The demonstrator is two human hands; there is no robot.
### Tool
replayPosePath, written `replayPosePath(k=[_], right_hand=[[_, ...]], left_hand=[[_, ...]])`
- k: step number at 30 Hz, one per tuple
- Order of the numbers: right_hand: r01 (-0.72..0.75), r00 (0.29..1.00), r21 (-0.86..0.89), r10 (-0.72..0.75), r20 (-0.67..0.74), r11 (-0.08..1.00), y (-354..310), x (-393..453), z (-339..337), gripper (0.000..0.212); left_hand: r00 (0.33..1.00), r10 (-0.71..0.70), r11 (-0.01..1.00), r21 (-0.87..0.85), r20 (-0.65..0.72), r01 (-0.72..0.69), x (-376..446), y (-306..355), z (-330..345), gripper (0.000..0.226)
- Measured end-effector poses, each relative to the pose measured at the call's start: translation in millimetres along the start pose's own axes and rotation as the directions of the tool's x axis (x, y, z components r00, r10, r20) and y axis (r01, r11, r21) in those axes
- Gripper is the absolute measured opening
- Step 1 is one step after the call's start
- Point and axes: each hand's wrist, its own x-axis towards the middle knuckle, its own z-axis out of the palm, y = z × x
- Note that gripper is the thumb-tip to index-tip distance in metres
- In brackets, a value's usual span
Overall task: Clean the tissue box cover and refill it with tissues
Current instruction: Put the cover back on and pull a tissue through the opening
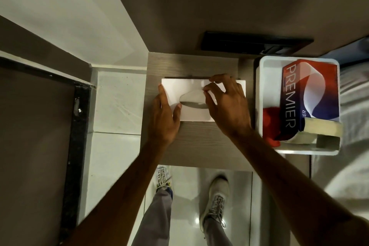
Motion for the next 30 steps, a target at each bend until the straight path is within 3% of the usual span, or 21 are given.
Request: replayPosePath(k=[10, 14, 17, 20, 22, 24, 27, 30], right_hand=[[-0.070, 0.996, 0.089, 0.064, 0.064, 0.994, 10, -18, 13, 0.041], [-0.132, 0.991, 0.100, 0.129, 0.038, 0.986, 17, -30, 9, 0.038], [-0.082, 0.995, 0.060, 0.079, 0.055, 0.995, 17, -28, 9, 0.032], [0.016, 0.985, -0.063, -0.005, 0.172, 0.998, 12, -10, 18, 0.024], [0.005, 0.972, -0.067, 0.010, 0.234, 0.998, 10, 3, 24, 0.029], [-0.022, 0.967, -0.041, 0.032, 0.254, 0.999, 10, 15, 29, 0.032], [0.032, 0.953, -0.129, 0.008, 0.304, 0.991, 8, 30, 35, 0.015], [0.053, 0.964, -0.144, -0.013, 0.265, 0.988, 3, 28, 36, 0.023]], left_hand=[[1.000, -0.007, 1.000, -0.004, 0.013, 0.007, -1, 0, 1, 0.084], [1.000, 0.011, 1.000, 0.010, 0.014, -0.011, -1, 0, 0, 0.080], [0.999, 0.009, 1.000, -0.005, 0.035, -0.008, -1, 0, -1, 0.080], [0.999, 0.025, 1.000, -0.002, 0.047, -0.025, -1, -2, -1, 0.080], [0.997, 0.051, 0.999, -0.010, 0.052, -0.050, 0, -4, -1, 0.079], [0.997, 0.055, 0.998, -0.031, 0.060, -0.053, 0, -5, -2, 0.078], [0.997, 0.056, 0.998, -0.026, 0.046, -0.055, 0, -5, -1, 0.078], [0.998, 0.057, 0.998, -0.022, 0.039, -0.057, 0, -4, -1, 0.079]])
